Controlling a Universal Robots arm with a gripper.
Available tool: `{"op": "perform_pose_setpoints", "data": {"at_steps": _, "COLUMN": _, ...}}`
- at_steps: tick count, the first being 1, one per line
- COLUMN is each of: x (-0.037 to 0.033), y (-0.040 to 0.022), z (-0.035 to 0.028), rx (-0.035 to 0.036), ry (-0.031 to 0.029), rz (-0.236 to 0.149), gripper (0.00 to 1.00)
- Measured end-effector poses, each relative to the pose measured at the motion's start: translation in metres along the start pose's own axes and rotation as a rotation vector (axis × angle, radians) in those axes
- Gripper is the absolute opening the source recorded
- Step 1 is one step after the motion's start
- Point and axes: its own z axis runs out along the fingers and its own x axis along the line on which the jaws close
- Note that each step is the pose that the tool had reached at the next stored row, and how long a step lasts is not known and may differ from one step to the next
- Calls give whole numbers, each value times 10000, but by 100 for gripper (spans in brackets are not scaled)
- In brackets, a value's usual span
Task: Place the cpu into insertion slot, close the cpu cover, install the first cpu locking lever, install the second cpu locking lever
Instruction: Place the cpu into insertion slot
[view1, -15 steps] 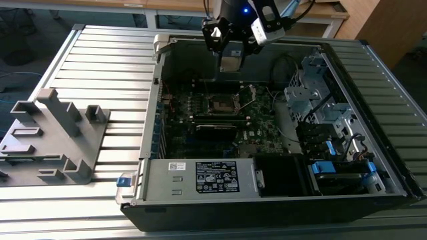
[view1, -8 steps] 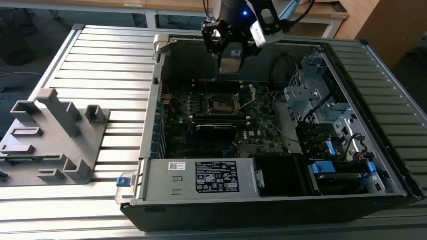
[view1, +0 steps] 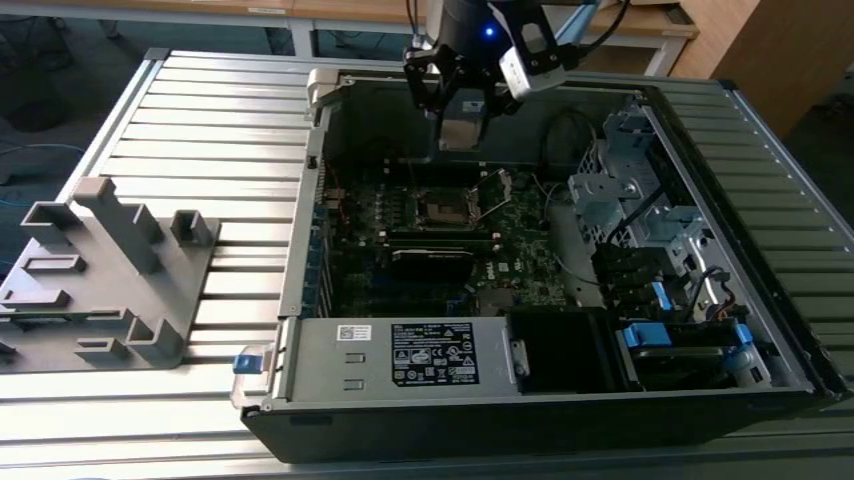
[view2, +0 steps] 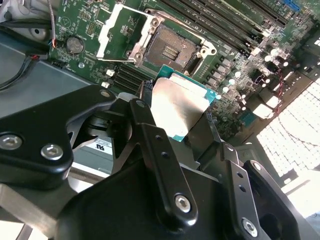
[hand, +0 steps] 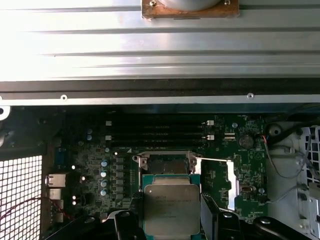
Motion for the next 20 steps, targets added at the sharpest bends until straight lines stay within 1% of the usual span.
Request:
{"op": "perform_pose_setpoints", "data": {"at_steps": 11, "x": 0, "y": -2, "z": 24, "rx": -2, "ry": -1, "rz": 0, "gripper": 54}}
{"op": "perform_pose_setpoints", "data": {"at_steps": 15, "x": -1, "y": -5, "z": 51, "rx": -1, "ry": 0, "rz": 0, "gripper": 54}}
{"op": "perform_pose_setpoints", "data": {"at_steps": 20, "x": -1, "y": -6, "z": 68, "rx": 1, "ry": 0, "rz": 0, "gripper": 54}}
